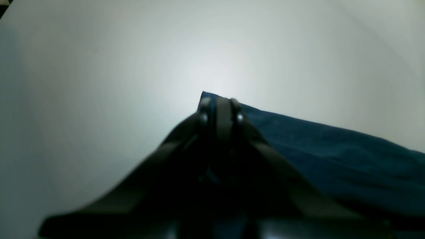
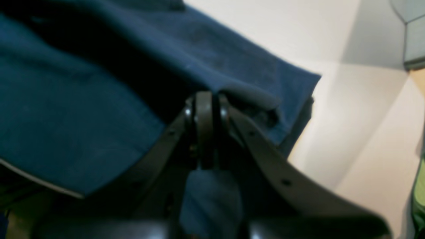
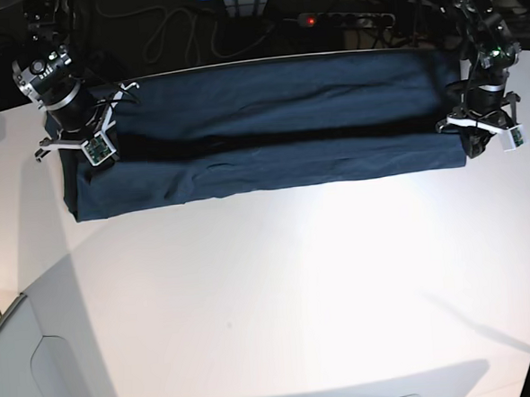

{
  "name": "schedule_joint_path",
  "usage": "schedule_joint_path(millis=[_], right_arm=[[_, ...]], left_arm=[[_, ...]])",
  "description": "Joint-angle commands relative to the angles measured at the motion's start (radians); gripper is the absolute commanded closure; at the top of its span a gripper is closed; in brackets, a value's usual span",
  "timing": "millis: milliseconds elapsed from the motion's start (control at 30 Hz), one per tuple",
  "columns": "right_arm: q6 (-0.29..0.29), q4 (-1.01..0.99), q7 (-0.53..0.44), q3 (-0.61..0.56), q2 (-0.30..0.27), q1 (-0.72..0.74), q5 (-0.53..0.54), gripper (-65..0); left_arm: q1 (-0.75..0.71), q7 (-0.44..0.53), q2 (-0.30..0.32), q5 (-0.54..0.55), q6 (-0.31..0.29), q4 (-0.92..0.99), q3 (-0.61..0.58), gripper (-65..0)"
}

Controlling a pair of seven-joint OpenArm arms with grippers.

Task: Fold the T-shirt properly
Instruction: 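Open both grippers and release the folded strip ends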

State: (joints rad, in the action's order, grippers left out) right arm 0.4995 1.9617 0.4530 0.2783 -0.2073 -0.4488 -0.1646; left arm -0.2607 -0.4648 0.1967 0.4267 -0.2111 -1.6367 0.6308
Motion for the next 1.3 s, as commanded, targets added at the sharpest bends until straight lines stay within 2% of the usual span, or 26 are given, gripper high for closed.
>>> schedule_joint_path(millis=[0,633,1167,1200,1267], right_arm=[[0.017,0.017,-0.021,0.003,-0.007,0.002,0.009,-0.6],[0.017,-0.100,-0.063,0.002,-0.013,0.017,0.006,-0.6],[0.017,-0.104,-0.061,0.003,-0.034,0.011,0.006,-0.6],[0.017,-0.104,-0.059,0.003,-0.034,0.011,0.006,-0.6],[0.017,-0.104,-0.059,0.003,-0.034,0.011,0.004,-0.6]], left_arm=[[-0.001,0.028,0.014,0.007,-0.001,-0.017,0.008,0.0],[-0.012,0.025,0.014,0.013,-0.001,0.033,0.002,0.0],[-0.013,0.022,0.014,0.013,-0.003,0.034,0.001,0.0],[-0.015,0.014,0.014,0.013,-0.003,0.033,0.001,-1.5],[-0.015,-0.044,0.014,0.013,-0.003,0.022,0.002,-9.6]])
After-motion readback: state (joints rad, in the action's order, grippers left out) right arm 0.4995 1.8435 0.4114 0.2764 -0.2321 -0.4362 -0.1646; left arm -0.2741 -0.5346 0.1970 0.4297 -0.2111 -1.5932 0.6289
